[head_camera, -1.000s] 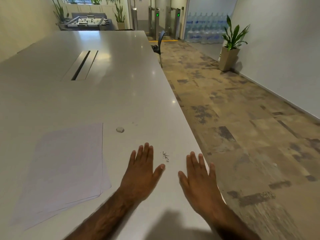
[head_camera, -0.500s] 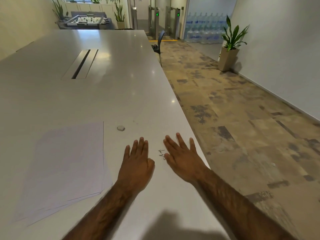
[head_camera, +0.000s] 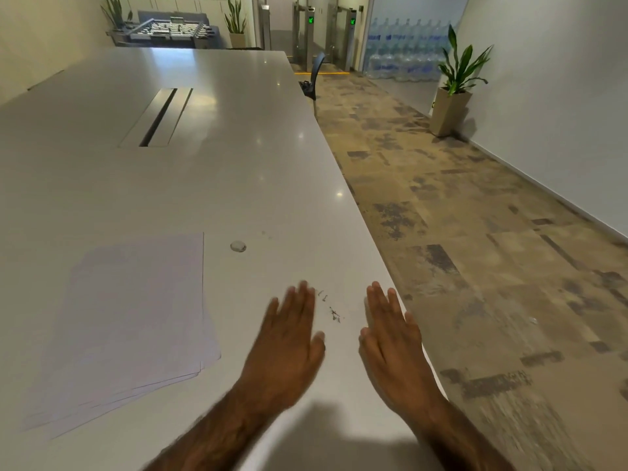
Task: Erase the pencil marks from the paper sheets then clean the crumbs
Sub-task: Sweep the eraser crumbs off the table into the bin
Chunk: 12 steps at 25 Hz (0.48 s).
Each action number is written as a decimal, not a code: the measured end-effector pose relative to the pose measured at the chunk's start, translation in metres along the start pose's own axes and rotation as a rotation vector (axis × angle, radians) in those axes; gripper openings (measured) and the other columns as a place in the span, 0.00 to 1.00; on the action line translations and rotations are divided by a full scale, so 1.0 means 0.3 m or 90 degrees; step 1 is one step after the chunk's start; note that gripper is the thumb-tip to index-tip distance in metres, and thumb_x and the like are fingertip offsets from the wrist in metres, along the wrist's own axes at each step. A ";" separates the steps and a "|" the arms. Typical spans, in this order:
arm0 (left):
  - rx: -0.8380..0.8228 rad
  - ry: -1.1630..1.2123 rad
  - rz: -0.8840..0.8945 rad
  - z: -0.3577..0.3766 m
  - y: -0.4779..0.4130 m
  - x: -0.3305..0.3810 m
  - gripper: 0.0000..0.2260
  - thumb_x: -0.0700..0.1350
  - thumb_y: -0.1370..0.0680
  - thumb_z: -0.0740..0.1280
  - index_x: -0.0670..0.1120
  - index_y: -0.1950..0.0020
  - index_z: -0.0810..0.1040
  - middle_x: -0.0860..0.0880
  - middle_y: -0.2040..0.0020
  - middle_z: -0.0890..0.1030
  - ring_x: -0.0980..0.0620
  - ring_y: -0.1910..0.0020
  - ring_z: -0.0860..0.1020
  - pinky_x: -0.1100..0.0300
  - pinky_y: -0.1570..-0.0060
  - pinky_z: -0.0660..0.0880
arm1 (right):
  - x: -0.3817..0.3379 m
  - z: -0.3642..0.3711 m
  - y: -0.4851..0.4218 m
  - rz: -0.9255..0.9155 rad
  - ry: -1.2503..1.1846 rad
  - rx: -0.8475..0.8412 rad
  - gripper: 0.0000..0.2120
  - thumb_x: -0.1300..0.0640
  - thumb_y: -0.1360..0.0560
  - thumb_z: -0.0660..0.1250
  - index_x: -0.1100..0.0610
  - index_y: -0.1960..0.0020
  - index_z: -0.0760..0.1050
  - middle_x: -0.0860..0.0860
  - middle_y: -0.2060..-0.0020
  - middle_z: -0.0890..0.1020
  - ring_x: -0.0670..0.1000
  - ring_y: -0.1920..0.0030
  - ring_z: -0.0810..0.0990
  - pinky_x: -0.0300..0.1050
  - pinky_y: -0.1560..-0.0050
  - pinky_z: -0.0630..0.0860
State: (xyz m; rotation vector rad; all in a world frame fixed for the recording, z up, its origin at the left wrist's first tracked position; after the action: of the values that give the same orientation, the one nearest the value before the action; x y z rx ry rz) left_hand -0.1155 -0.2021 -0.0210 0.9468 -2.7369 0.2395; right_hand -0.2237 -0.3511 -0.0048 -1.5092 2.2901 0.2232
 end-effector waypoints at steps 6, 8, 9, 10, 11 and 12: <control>-0.072 -0.040 -0.026 -0.025 -0.175 -0.041 0.32 0.60 0.14 0.41 0.45 0.16 0.38 0.47 0.16 0.37 0.49 0.17 0.37 0.50 0.19 0.36 | 0.006 0.035 0.035 0.055 0.170 -0.040 0.32 0.42 0.18 0.33 0.51 0.18 0.31 0.46 0.19 0.32 0.48 0.20 0.27 0.57 0.19 0.34; -0.092 -0.016 0.042 -0.001 -0.158 0.028 0.32 0.63 0.16 0.39 0.48 0.16 0.36 0.49 0.16 0.35 0.51 0.17 0.34 0.51 0.19 0.35 | 0.007 0.033 0.032 0.057 0.164 -0.029 0.31 0.43 0.18 0.32 0.51 0.17 0.31 0.45 0.19 0.33 0.47 0.21 0.27 0.55 0.19 0.35; -0.093 -0.016 0.086 0.015 -0.125 0.070 0.33 0.64 0.17 0.37 0.50 0.17 0.34 0.51 0.17 0.33 0.52 0.18 0.33 0.51 0.19 0.35 | 0.010 0.031 0.030 0.058 0.154 -0.024 0.30 0.44 0.17 0.33 0.50 0.17 0.31 0.45 0.19 0.33 0.46 0.21 0.27 0.55 0.19 0.35; -0.092 -0.015 0.126 0.028 -0.086 0.105 0.32 0.65 0.17 0.36 0.52 0.17 0.33 0.53 0.17 0.32 0.55 0.18 0.32 0.52 0.19 0.35 | 0.013 0.028 0.029 0.058 0.141 -0.018 0.30 0.44 0.16 0.34 0.50 0.17 0.32 0.44 0.19 0.33 0.45 0.21 0.27 0.54 0.19 0.36; -0.089 0.001 0.148 0.035 -0.049 0.122 0.31 0.66 0.17 0.35 0.53 0.17 0.31 0.55 0.17 0.32 0.57 0.19 0.31 0.52 0.19 0.35 | 0.016 0.026 0.029 0.058 0.124 -0.010 0.30 0.44 0.16 0.35 0.50 0.17 0.32 0.44 0.18 0.34 0.43 0.21 0.27 0.54 0.18 0.36; -0.079 0.024 0.143 0.033 -0.024 0.118 0.31 0.66 0.16 0.35 0.54 0.18 0.30 0.57 0.18 0.31 0.59 0.20 0.30 0.53 0.19 0.35 | 0.018 0.023 0.031 0.060 0.101 0.001 0.30 0.45 0.16 0.37 0.49 0.17 0.33 0.43 0.18 0.35 0.42 0.21 0.28 0.53 0.18 0.37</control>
State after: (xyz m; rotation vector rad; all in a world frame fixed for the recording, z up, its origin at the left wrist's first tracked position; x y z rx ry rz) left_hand -0.1397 -0.2309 -0.0204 0.5972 -2.7837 0.1222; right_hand -0.2322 -0.3495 -0.0140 -1.4663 2.4886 0.1301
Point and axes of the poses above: each hand's wrist, its own y-axis away from the middle knuckle, its own z-axis out of the palm, x = y × z, the point moved 7 cm from there along -y, towards the middle knuckle
